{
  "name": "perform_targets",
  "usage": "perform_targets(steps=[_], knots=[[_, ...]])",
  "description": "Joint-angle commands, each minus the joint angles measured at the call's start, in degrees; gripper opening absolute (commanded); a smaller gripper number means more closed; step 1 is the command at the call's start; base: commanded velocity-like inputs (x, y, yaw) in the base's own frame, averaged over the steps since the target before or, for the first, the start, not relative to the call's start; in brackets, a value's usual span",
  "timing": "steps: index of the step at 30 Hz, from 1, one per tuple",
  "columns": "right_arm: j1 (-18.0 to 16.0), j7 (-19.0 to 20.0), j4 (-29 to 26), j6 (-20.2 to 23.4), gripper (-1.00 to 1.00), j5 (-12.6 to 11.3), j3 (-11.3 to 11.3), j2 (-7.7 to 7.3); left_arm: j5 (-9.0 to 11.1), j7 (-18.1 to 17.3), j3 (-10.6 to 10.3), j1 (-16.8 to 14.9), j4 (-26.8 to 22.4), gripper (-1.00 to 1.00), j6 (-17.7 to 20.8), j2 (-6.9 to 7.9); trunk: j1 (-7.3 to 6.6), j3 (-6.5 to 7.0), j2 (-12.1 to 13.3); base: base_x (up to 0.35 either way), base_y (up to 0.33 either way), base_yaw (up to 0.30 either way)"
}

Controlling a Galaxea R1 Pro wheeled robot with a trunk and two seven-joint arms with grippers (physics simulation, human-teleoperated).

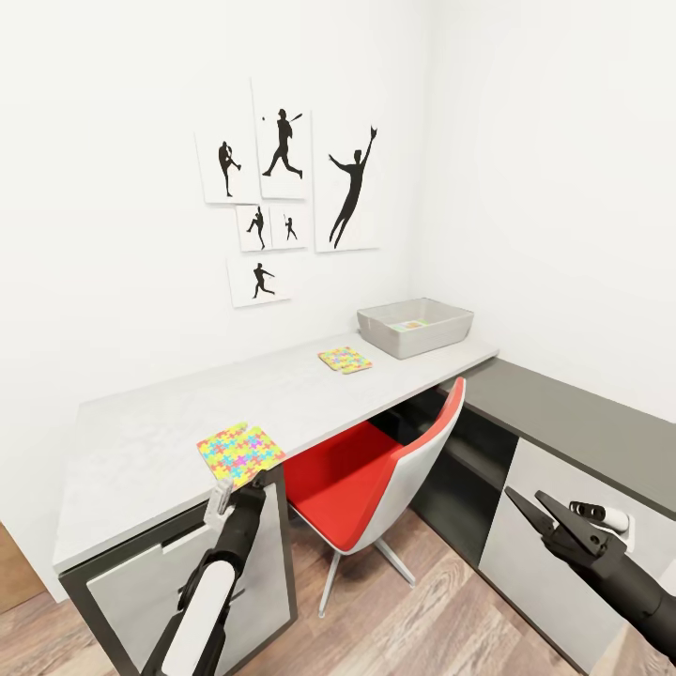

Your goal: Put all the toys in the child's room - the three board games (two on the bed and one on the table), the two jigsaw puzzles on the table, and the tennis ball on the table - inside the toy box on the table in the child's room.

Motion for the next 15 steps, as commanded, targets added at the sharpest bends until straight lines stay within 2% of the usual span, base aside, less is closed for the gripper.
perform_targets(steps=[1, 5, 10, 15], knots=[[-0.03, 0.01, 0.02, 0.34, 1.00, -0.23, -0.01, -0.02, 0.49, 0.27, -0.08, -0.03, -0.07, 1.00, -0.20, 0.00, 0.00, -0.06, -0.03, 0.000, 0.000, 0.000], [-0.03, 0.01, 0.01, 0.34, 1.00, -0.23, -0.01, -0.02, 0.49, 0.35, -0.10, -0.03, -0.07, 1.00, -0.19, 0.00, 0.00, -0.06, -0.03, 0.000, 0.000, 0.000], [-0.03, 0.01, 0.00, 0.34, 1.00, -0.23, -0.01, -0.01, 0.49, 0.46, -0.16, -0.03, -0.07, 1.00, -0.18, 0.00, -1.10, 0.84, 1.97, 0.000, 0.000, 0.000], [-0.05, 0.01, 0.00, 0.34, 1.00, -0.23, -0.01, 0.02, 0.49, 0.42, -0.15, -0.03, -0.07, 1.00, -0.18, 0.00, -1.10, 0.84, 1.97, 0.000, 0.000, 0.000]])
